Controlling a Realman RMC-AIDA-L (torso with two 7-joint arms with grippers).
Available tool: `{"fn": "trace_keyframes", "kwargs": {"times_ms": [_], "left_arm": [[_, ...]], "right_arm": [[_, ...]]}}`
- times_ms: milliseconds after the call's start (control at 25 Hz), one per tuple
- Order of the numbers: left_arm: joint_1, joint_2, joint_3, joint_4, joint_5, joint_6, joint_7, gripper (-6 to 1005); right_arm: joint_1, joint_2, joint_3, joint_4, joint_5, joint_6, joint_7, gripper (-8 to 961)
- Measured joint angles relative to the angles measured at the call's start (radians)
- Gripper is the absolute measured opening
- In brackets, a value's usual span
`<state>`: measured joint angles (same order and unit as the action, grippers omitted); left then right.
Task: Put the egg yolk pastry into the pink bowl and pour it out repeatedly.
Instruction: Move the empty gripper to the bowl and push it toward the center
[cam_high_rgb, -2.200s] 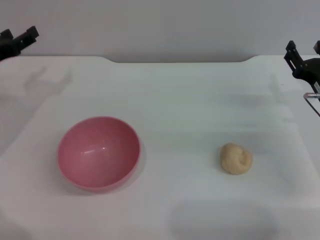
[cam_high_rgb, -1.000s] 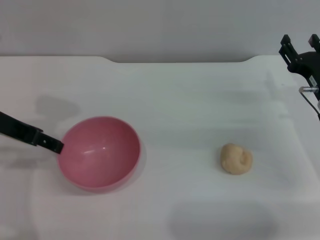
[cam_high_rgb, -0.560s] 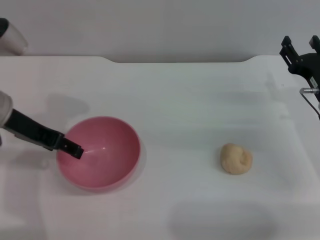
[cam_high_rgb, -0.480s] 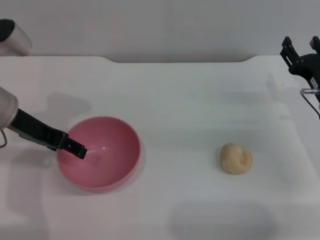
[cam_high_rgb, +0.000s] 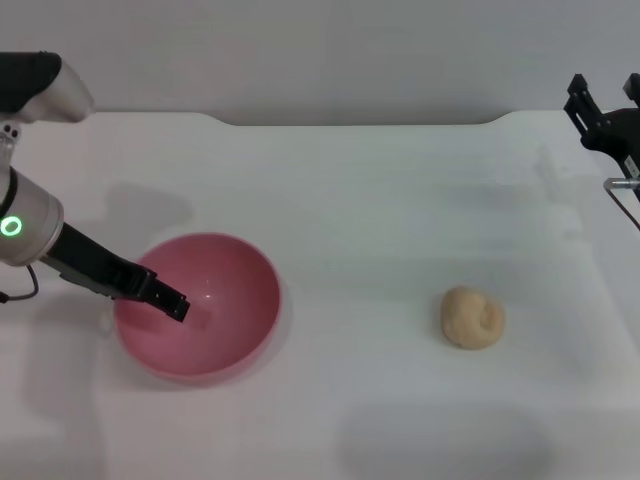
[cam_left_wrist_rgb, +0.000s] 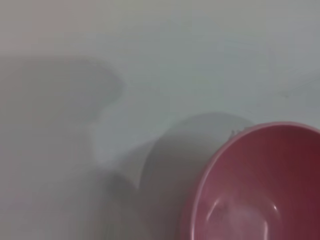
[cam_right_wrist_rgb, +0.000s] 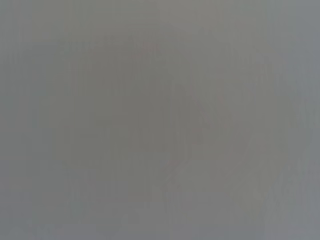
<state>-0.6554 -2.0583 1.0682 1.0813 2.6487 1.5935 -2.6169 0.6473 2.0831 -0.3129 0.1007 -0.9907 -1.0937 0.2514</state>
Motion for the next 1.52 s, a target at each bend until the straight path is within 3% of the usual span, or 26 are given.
{"fn": "trace_keyframes", "kwargs": {"times_ms": [320,960,1080,1320,1400,1520], "left_arm": [[0.010,-0.001,0.025,-0.015,-0.008,-0.022,0.012,779],[0.011,0.000,0.033,-0.052,-0.010,-0.041,0.018,102],[0.011,0.000,0.033,-0.049,-0.011,-0.048,0.020,50],[0.011,0.001,0.025,-0.037,-0.048,-0.064,0.029,-1],[0.011,0.003,0.017,-0.027,-0.058,-0.071,0.033,-1],[0.014,0.002,0.006,-0.004,-0.064,-0.082,0.033,-1]], "right_arm": [[-0.001,0.000,0.000,-0.002,0.003,0.000,-0.002,696],[-0.007,-0.002,0.000,-0.006,0.003,0.015,0.001,695],[0.008,-0.003,0.000,-0.012,0.003,0.073,0.047,695],[0.078,-0.015,-0.033,-0.081,-0.049,0.259,0.388,695],[0.110,-0.023,-0.098,-0.145,-0.159,0.336,0.609,695],[0.159,-0.053,-0.279,-0.276,-0.463,0.369,1.052,696]]}}
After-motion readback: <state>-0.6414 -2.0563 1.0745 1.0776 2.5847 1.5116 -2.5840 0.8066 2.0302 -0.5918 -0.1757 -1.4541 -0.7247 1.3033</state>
